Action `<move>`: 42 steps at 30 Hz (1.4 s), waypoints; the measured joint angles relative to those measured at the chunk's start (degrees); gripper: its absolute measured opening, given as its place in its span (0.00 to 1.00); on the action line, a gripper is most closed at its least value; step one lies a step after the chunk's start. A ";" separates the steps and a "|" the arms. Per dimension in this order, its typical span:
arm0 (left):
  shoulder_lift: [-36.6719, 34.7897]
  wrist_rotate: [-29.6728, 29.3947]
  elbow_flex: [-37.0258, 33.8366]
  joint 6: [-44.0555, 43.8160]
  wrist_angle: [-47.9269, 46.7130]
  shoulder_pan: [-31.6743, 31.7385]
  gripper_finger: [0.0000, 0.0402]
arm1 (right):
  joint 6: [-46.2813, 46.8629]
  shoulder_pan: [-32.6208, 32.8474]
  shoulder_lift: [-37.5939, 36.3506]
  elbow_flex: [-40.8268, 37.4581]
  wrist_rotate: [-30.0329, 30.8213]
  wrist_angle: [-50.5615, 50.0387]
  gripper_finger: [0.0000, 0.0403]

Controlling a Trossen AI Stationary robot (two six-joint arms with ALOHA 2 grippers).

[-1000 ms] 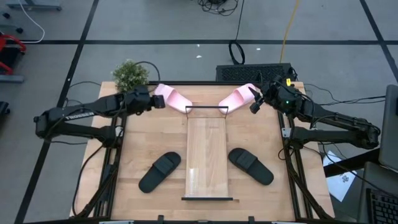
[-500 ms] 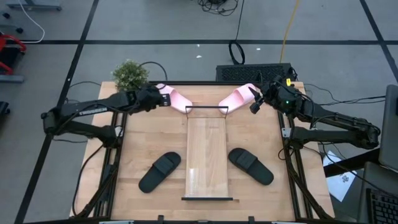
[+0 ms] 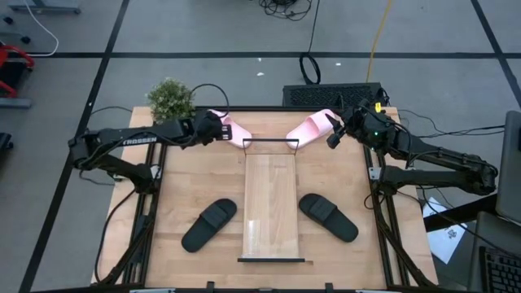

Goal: Pick and place slides into the shelf
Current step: Put the left pink slide on the shelf

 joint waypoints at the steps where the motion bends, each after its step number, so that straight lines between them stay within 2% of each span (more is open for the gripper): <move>1: 0.23 -0.55 0.00 0.42 0.92 -0.57 0.29 | 0.00 0.00 0.00 0.00 0.01 0.00 0.25; 6: 0.69 -2.93 -0.04 0.93 1.40 -1.34 0.29 | -0.02 0.00 0.00 0.00 0.01 0.02 0.25; 24: 7.99 -2.34 0.00 0.79 4.38 -2.21 0.29 | -0.61 0.00 0.02 0.00 0.00 -0.02 0.25; 42: 7.52 -7.64 0.00 2.26 2.12 -2.91 0.29 | -0.50 0.00 0.02 0.00 0.00 -0.04 0.25</move>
